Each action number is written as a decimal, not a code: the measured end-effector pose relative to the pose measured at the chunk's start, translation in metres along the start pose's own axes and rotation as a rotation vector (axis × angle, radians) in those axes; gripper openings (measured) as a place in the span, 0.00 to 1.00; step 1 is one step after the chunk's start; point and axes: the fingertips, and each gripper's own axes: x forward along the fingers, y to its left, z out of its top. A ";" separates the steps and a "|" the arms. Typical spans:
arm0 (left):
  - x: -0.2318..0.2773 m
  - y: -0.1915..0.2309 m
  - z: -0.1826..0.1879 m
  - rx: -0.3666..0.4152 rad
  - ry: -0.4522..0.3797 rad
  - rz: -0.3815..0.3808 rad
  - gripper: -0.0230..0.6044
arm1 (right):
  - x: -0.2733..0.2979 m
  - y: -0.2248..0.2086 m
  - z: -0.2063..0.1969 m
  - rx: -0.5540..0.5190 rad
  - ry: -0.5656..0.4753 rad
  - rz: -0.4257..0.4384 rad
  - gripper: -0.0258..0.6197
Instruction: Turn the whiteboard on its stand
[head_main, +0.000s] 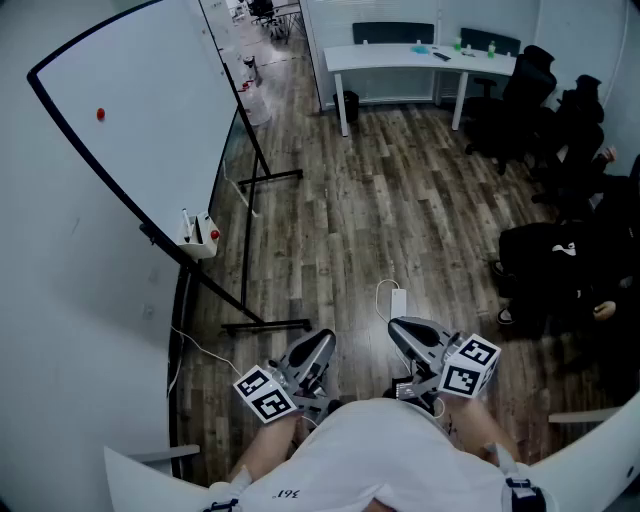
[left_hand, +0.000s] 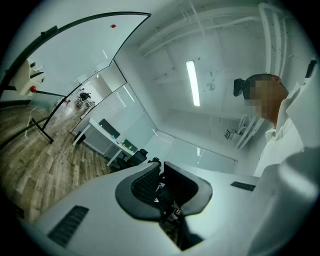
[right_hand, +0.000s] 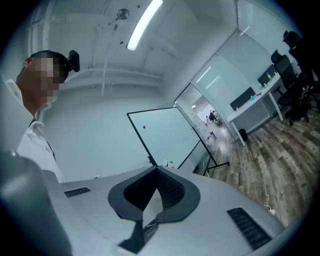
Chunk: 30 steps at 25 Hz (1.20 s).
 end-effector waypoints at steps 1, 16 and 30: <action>0.002 0.001 0.001 0.007 0.000 0.000 0.08 | 0.002 -0.001 0.002 -0.005 -0.001 0.003 0.08; -0.015 0.013 0.011 0.044 -0.003 0.028 0.13 | 0.023 0.007 -0.006 -0.020 0.028 0.010 0.08; -0.048 0.043 0.037 0.077 -0.025 0.088 0.17 | 0.049 0.006 -0.014 -0.012 0.022 -0.027 0.09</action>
